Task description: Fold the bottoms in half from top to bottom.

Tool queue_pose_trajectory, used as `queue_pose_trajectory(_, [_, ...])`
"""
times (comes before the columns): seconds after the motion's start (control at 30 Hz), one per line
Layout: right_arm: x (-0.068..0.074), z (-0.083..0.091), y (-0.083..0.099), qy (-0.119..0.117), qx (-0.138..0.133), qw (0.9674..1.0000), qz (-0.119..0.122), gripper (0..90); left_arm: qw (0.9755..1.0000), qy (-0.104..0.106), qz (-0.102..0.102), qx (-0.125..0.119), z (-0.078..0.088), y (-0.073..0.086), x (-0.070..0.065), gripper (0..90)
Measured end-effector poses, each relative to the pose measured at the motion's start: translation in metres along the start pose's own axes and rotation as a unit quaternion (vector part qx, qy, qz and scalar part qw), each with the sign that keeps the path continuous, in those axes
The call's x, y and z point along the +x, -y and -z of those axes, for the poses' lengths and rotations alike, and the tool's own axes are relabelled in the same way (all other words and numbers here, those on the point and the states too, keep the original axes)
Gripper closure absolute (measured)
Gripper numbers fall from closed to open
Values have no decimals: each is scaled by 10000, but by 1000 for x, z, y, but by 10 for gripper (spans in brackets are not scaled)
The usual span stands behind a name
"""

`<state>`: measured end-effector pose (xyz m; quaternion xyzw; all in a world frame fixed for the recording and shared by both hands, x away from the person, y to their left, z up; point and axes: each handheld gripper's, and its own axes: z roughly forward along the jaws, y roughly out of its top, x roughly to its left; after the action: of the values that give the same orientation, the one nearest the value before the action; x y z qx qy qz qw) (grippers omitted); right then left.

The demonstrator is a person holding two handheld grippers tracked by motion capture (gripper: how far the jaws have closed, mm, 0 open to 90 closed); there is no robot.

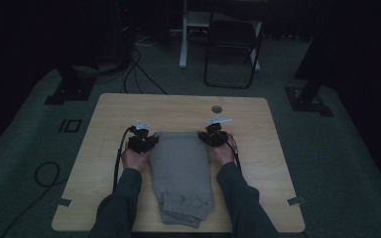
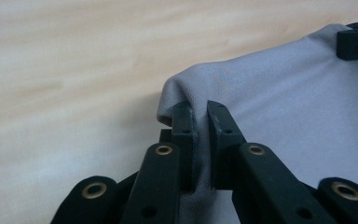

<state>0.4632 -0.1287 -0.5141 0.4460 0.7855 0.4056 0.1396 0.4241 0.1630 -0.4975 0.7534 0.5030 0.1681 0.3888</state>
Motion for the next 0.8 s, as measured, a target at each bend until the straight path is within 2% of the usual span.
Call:
queue_pose_trajectory(0.1, [-2, 15, -11, -4, -341, 9994, 117, 861, 9996, 47, -106, -244, 9, -12, -2, 829])
queue_pose_trajectory(0.23, [-2, 34, -21, -72, -699, 9973, 202, 861, 9982, 201, -111, -546, 25, -18, -3, 829])
queue_pose_trajectory(0.27, [-2, 34, -21, -72, -699, 9973, 202, 861, 9982, 201, -111, -546, 25, -18, -3, 829])
queue_pose_trajectory(0.3, [-1, 38, -23, -104, -767, 9967, 252, 860, 9975, 251, -166, -638, 32, -18, -6, 829])
queue_pose_trajectory(0.33, [2, 47, -23, -165, -838, 9956, 399, 860, 9973, 276, -196, -657, 35, -17, -7, 828])
queue_pose_trajectory(0.4, [6, 54, -20, -223, -890, 9944, 532, 860, 9968, 311, -273, -685, 40, -13, -9, 828])
queue_pose_trajectory(0.47, [7, 57, -18, -260, -916, 9940, 542, 859, 9965, 348, -280, -707, 43, -10, -10, 828])
queue_pose_trajectory(0.53, [14, 67, -6, -377, -931, 9928, 652, 859, 9960, 450, -328, -700, 50, 2, -14, 827])
queue_pose_trajectory(0.63, [20, 72, 8, -451, -854, 9924, 760, 859, 9961, 530, -413, -574, 53, 17, -19, 827])
queue_pose_trajectory(0.7, [25, 73, 19, -453, -725, 9925, 870, 858, 9961, 600, -465, -444, 54, 29, -22, 826])
queue_pose_trajectory(0.77, [27, 74, 31, -513, -614, 9930, 871, 858, 9961, 685, -431, -353, 53, 43, -25, 826])
queue_pose_trajectory(0.8, [30, 72, 43, -556, -460, 9937, 857, 858, 9961, 731, -410, -261, 52, 51, -27, 825])
